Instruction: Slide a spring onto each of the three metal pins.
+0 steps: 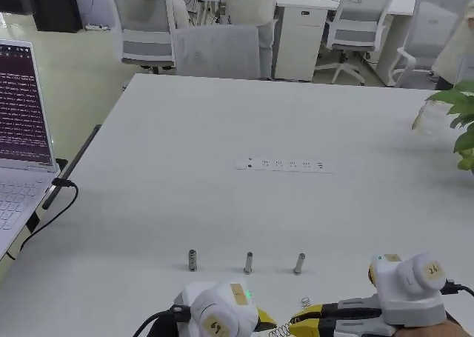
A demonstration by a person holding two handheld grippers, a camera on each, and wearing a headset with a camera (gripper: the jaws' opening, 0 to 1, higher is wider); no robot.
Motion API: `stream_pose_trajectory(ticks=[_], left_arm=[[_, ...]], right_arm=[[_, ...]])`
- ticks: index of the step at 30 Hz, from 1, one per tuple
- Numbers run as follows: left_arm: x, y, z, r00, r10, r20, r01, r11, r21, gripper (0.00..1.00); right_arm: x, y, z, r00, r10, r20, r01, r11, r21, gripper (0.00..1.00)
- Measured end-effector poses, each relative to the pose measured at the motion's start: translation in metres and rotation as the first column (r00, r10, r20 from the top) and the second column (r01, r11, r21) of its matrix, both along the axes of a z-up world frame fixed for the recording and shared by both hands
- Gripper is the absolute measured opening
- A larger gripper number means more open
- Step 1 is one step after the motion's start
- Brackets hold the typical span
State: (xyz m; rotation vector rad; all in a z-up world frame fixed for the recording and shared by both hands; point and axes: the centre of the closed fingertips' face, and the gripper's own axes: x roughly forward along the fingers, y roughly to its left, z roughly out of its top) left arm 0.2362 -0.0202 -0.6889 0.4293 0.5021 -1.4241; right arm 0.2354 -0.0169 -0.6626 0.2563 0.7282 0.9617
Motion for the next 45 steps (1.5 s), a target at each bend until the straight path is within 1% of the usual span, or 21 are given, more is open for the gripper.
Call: stream_pose_trajectory(ticks=[4,9,13,15,19,22,23,25,27,28,30,33,35,36,37,39,40,42,43,44,45], left_arm=[[-0.002,-0.003,0.0,1.0,-0.013,0.01,0.013,1.0,0.003,0.03],[-0.003,-0.005,0.001,1.0,-0.028,0.01,0.028,1.0,0.0,0.03],[-0.003,-0.007,0.002,0.999,-0.035,0.019,0.035,0.999,-0.005,0.02],[-0.003,-0.007,0.003,0.999,-0.038,0.019,0.038,0.999,-0.009,0.02],[-0.004,-0.01,0.008,0.999,-0.045,0.018,0.046,0.999,-0.024,0.02],[-0.005,-0.014,0.013,0.998,-0.054,0.016,0.055,0.998,-0.039,0.02],[-0.006,-0.015,0.014,0.998,-0.058,0.018,0.059,0.997,-0.043,0.02],[-0.007,-0.018,0.018,0.998,-0.066,0.015,0.067,0.996,-0.058,0.02],[-0.007,-0.022,0.02,0.997,-0.071,0.017,0.072,0.995,-0.067,0.02],[-0.007,-0.023,0.021,0.997,-0.073,0.016,0.074,0.995,-0.072,0.02],[-0.008,-0.026,0.027,0.997,-0.075,0.008,0.075,0.993,-0.091,0.02],[-0.008,-0.031,0.035,0.996,-0.088,0.014,0.089,0.99,-0.11,0.02],[-0.008,-0.033,0.04,0.996,-0.094,0.012,0.094,0.987,-0.128,0.02],[-0.008,-0.035,0.044,0.996,-0.094,0.001,0.093,0.985,-0.146,0.02],[-0.008,-0.036,0.047,0.996,-0.091,-0.004,0.089,0.983,-0.158,0.02],[-0.008,-0.039,0.055,0.995,-0.096,-0.007,0.093,0.979,-0.181,0.02],[-0.008,-0.04,0.056,0.995,-0.097,-0.003,0.094,0.979,-0.183,0.02],[-0.009,-0.044,0.061,0.994,-0.106,0.004,0.105,0.976,-0.193,0.02],[-0.008,-0.046,0.062,0.994,-0.109,0.006,0.108,0.974,-0.198,0.02],[-0.007,-0.047,0.063,0.994,-0.111,0.01,0.111,0.974,-0.198,0.02],[-0.007,-0.047,0.064,0.993,-0.114,0.012,0.114,0.973,-0.2,0.02]], right_arm=[[-0.001,0.0,0.002,1.0,0.0,0.005,0.0,1.0,0.002,0.08],[-0.001,-0.001,0.004,1.0,0.009,0.015,-0.009,1.0,-0.014,0.08],[-0.001,-0.001,0.006,0.999,0.019,0.032,-0.018,0.999,-0.031,0.08],[0.0,-0.001,0.007,0.998,0.043,0.052,-0.04,0.997,-0.062,0.08],[-0.001,-0.003,0.008,0.991,0.105,0.078,-0.094,0.986,-0.136,0.09],[0.0,-0.002,0.015,0.987,0.132,0.094,-0.115,0.979,-0.165,0.12],[-0.001,-0.002,0.019,0.982,0.157,0.103,-0.137,0.975,-0.176,0.13],[0.0,-0.004,0.022,0.975,0.192,0.116,-0.165,0.964,-0.21,0.15],[-0.002,-0.006,0.025,0.962,0.247,0.116,-0.212,0.944,-0.251,0.16],[-0.003,-0.007,0.026,0.954,0.276,0.117,-0.235,0.931,-0.279,0.16],[-0.005,-0.009,0.029,0.942,0.316,0.114,-0.269,0.912,-0.31,0.17],[-0.007,-0.013,0.035,0.923,0.369,0.112,-0.31,0.882,-0.354,0.17],[-0.009,-0.015,0.038,0.906,0.409,0.107,-0.34,0.857,-0.387,0.16],[-0.01,-0.017,0.039,0.898,0.427,0.104,-0.353,0.842,-0.409,0.16],[-0.01,-0.019,0.041,0.893,0.437,0.104,-0.358,0.832,-0.425,0.16],[-0.011,-0.02,0.045,0.881,0.461,0.102,-0.375,0.815,-0.442,0.16],[-0.01,-0.021,0.047,0.88,0.464,0.103,-0.376,0.812,-0.446,0.15],[-0.009,-0.023,0.051,0.871,0.48,0.106,-0.384,0.8,-0.46,0.15],[-0.009,-0.025,0.053,0.865,0.491,0.106,-0.39,0.79,-0.473,0.14],[-0.007,-0.026,0.053,0.862,0.495,0.108,-0.389,0.784,-0.483,0.14],[-0.007,-0.028,0.054,0.855,0.507,0.107,-0.396,0.773,-0.496,0.13]])
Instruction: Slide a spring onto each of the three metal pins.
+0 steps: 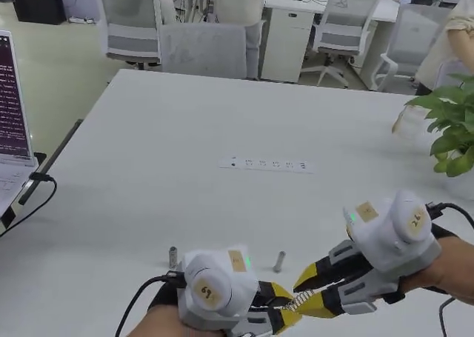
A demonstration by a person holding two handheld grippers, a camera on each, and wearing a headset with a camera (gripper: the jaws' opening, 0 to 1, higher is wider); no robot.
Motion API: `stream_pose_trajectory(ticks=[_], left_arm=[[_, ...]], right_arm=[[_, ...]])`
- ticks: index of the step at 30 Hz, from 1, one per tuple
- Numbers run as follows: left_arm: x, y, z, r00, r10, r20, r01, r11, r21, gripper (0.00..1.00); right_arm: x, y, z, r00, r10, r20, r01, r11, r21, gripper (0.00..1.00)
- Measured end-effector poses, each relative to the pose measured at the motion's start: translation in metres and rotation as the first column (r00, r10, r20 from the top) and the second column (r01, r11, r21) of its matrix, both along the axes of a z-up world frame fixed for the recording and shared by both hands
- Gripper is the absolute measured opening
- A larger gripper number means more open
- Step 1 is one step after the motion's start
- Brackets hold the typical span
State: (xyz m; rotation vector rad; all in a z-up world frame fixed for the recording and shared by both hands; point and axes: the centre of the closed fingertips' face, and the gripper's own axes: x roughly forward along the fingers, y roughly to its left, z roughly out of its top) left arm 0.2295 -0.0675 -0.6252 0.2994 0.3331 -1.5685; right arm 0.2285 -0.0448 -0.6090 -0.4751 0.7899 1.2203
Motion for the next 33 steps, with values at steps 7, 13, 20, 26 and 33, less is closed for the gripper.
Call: stream_pose_trajectory(ticks=[7,13,20,26,33], left_arm=[[0.0,-0.006,0.011,1.0,-0.022,0.008,0.022,1.0,-0.02,0.02],[-0.002,-0.007,0.012,0.999,-0.037,0.013,0.038,0.999,-0.021,0.02],[-0.003,-0.008,0.013,0.999,-0.047,0.014,0.047,0.999,-0.024,0.02],[-0.003,-0.006,0.01,0.999,-0.046,0.014,0.046,0.999,-0.019,0.03],[-0.001,-0.004,0.006,0.999,-0.035,0.003,0.035,0.999,-0.015,0.04]], right_arm=[[0.0,-0.003,0.003,0.999,0.049,0.004,-0.049,0.998,-0.042,0.12],[-0.004,-0.002,0.004,0.995,0.102,0.002,-0.101,0.992,-0.075,0.09],[-0.006,-0.003,0.005,0.989,0.147,-0.008,-0.147,0.984,-0.095,0.08],[-0.005,-0.001,0.002,0.986,0.166,0.005,-0.164,0.981,-0.107,0.08],[-0.004,-0.001,-0.004,0.986,0.167,0.007,-0.165,0.979,-0.117,0.08]])
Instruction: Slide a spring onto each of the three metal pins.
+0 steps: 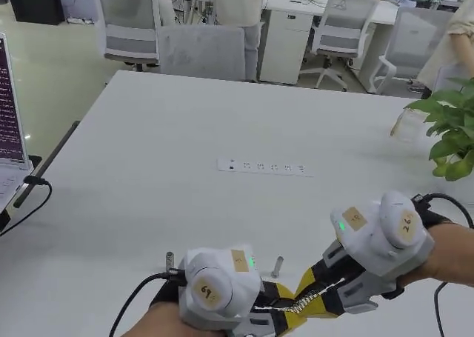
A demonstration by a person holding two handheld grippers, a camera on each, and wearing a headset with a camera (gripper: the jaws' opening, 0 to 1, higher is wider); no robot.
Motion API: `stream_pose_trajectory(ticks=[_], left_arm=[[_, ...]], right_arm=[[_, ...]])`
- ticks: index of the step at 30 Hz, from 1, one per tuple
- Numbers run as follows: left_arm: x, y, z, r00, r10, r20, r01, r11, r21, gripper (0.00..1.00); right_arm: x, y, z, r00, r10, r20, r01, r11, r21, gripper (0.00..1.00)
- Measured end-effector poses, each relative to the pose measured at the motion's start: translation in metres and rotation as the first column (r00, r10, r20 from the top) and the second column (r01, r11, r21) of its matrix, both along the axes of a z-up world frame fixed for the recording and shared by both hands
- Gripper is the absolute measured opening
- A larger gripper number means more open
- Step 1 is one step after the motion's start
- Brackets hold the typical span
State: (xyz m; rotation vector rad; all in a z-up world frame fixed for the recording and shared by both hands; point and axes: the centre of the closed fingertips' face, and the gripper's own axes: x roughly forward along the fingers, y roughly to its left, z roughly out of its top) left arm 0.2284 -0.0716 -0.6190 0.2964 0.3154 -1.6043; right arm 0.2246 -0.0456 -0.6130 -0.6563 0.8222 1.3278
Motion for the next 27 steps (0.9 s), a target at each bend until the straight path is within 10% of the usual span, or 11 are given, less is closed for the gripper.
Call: stream_pose_trajectory(ticks=[27], left_arm=[[0.02,0.054,-0.036,0.984,0.162,-0.071,-0.154,0.983,0.097,0.28]], right_arm=[[0.009,-0.031,-0.039,0.99,-0.143,-0.016,0.141,0.986,-0.088,0.08]])
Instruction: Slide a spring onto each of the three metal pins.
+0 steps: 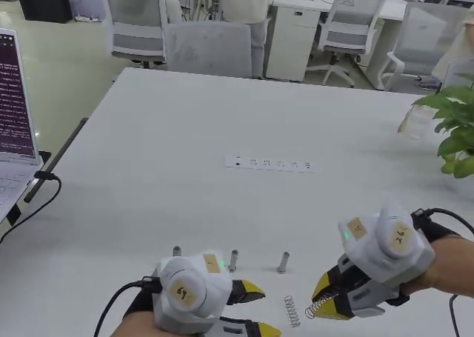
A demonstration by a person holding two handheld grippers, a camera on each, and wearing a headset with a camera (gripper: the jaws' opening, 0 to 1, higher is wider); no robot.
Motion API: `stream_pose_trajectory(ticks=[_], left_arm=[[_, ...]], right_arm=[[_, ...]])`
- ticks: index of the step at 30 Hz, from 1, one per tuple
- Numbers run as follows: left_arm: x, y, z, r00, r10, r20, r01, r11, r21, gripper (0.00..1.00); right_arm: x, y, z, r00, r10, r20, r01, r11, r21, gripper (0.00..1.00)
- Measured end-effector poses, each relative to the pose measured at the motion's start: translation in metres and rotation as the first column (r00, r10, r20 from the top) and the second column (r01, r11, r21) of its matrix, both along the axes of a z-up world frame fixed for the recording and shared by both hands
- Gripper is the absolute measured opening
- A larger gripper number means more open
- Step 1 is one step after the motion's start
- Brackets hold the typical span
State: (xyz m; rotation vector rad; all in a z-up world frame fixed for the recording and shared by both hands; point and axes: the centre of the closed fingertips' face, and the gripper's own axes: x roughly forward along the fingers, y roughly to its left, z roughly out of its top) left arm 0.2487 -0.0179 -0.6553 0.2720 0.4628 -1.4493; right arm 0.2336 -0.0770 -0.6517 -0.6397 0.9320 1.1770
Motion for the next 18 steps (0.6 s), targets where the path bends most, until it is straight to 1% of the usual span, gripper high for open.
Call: stream_pose_trajectory(ticks=[3,6,10,13,15,16,18], left_arm=[[0.005,0.013,-0.007,0.999,0.035,0.003,-0.035,0.999,0.023,0.28],[0.014,0.028,-0.011,0.996,0.084,0.0,-0.084,0.996,0.037,0.33],[0.02,0.045,-0.014,0.99,0.138,-0.011,-0.138,0.99,0.041,0.35],[0.027,0.061,-0.017,0.982,0.187,-0.014,-0.186,0.981,0.051,0.39],[0.031,0.07,-0.018,0.977,0.213,-0.016,-0.212,0.976,0.055,0.4],[0.032,0.072,-0.019,0.976,0.219,-0.016,-0.218,0.974,0.055,0.41],[0.036,0.081,-0.02,0.969,0.247,-0.019,-0.246,0.968,0.058,0.43]], right_arm=[[0.001,-0.004,-0.007,1.0,-0.015,-0.01,0.015,1.0,-0.007,0.08],[0.003,-0.008,-0.013,0.999,-0.04,-0.011,0.04,0.999,-0.023,0.08],[0.008,-0.011,-0.018,0.997,-0.077,-0.009,0.076,0.997,-0.028,0.08],[0.012,-0.015,-0.022,0.994,-0.113,-0.007,0.113,0.993,-0.036,0.08],[0.015,-0.018,-0.024,0.991,-0.135,-0.009,0.134,0.99,-0.041,0.08],[0.018,-0.02,-0.026,0.989,-0.149,-0.009,0.148,0.988,-0.046,0.08],[0.018,-0.023,-0.029,0.989,-0.149,-0.016,0.148,0.987,-0.059,0.08]])
